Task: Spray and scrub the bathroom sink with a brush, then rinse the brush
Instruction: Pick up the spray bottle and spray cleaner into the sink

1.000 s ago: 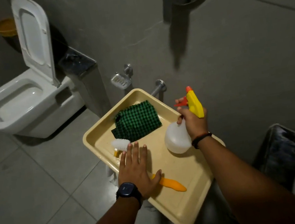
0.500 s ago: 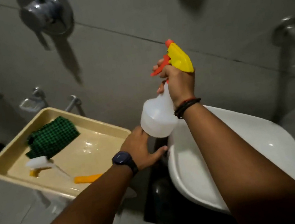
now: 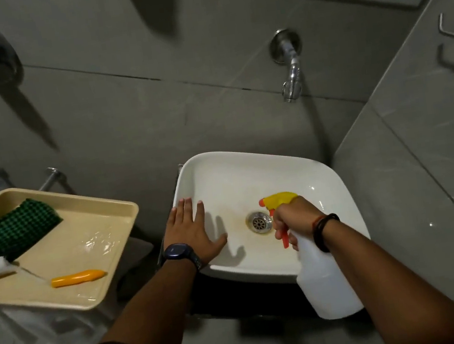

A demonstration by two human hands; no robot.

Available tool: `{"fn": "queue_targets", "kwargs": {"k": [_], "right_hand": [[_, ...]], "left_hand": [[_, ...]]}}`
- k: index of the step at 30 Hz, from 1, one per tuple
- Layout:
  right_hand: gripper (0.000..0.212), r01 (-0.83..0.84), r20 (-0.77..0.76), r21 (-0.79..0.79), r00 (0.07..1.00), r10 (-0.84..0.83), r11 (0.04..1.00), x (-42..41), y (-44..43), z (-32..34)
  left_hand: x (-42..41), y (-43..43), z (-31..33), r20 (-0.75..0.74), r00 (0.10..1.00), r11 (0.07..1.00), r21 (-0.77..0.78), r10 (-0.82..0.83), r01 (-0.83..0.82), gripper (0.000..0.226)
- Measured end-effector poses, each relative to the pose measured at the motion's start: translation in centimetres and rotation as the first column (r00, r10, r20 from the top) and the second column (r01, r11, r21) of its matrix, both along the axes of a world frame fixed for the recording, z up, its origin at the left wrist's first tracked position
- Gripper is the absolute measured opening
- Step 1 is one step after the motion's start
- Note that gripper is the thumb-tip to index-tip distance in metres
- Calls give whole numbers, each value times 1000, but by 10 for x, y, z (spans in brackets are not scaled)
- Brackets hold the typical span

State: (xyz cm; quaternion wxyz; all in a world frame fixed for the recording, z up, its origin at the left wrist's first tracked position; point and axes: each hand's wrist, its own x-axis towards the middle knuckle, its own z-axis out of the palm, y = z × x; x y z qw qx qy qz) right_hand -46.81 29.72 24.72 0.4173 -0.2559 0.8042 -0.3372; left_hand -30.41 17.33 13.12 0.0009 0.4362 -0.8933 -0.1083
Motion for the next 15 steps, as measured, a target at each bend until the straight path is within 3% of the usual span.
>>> {"fn": "queue_targets", "kwargs": {"k": [4,8,11,15], "right_hand": [[56,158,-35,-65,986,-160,985,-7,-1,-16],[52,305,-175,-87,933,-316,949,-25,0,-24],[48,311,-193,-30,931,-311,950,-29,9,-21],[50,230,-61,4,971,-229,973,-19,24,-15]], "left_hand": [[0,-1,1,-11,1000,1000,-13,24,-24,94],[-1,-3,0,-17,1000,1000,-10,26,-26,95],[-1,-3,-1,-23,999,999,-19,25,-25,96],[0,-2,1,-12,1000,1000,-16,10,-10,97]]}}
